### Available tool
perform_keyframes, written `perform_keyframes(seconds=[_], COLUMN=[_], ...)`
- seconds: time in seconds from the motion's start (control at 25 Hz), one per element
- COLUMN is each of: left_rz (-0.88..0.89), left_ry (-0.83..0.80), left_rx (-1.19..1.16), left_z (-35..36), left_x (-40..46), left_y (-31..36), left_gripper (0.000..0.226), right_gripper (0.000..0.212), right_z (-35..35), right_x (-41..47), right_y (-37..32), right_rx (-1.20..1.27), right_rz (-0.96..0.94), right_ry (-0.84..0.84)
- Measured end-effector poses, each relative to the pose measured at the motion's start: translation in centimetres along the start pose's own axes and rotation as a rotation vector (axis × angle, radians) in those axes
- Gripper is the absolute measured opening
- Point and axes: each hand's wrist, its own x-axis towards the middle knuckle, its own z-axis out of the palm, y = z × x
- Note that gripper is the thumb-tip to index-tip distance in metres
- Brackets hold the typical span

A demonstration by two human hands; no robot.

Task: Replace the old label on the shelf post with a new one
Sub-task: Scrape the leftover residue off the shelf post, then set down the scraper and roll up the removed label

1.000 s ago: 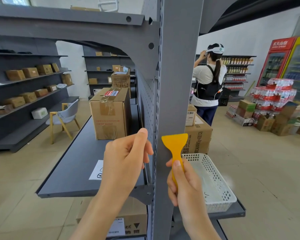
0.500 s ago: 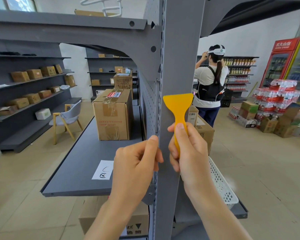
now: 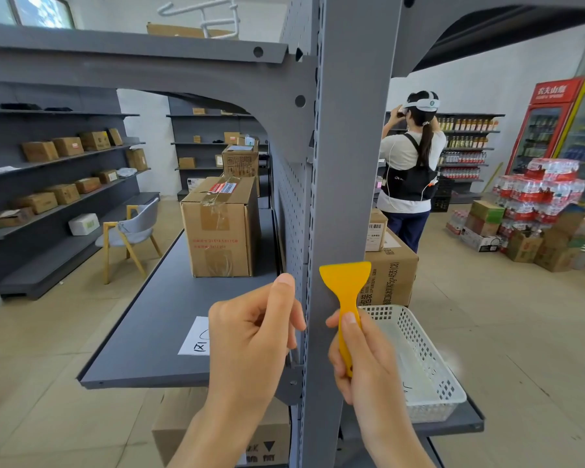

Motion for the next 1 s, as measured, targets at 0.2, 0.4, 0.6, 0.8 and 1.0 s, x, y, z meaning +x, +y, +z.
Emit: perform_keyframes(seconds=[0.2,0.4,0.6,0.8,1.0], left_rz=[-0.010,-0.019,-0.121,-0.259,-0.260], left_ry=[0.006,-0.018,-0.079,-0.104,0.052], left_rx=[-0.001,0.026,0.101,0.177,0.461], left_z=[-0.2,-0.4,-0.9,-1.4,-6.0], left_x=[-0.3,-0.5,-0.4,-1.9,-1.9], left_y=[0.4,0.8,-0.3,-2.0,-6.5], left_gripper=[0.055,0.054,0.053,0.050,0.015], right_gripper=[0.032,0.030,0.029,0.028,0.025], right_z=[0.7,1.0,0.3,0.1,2.6], right_x=[2.2,3.1,1.6,-0.6,-1.8], right_y=[-3.4,-5.2,-2.2,0.9,1.3], right_rx=[-0.016,0.001,0.013,-0.029,-0.220], right_rz=[-0.137,-0.178,-0.089,-0.027,-0.069], right_ry=[0.005,0.013,-0.018,-0.065,-0.246])
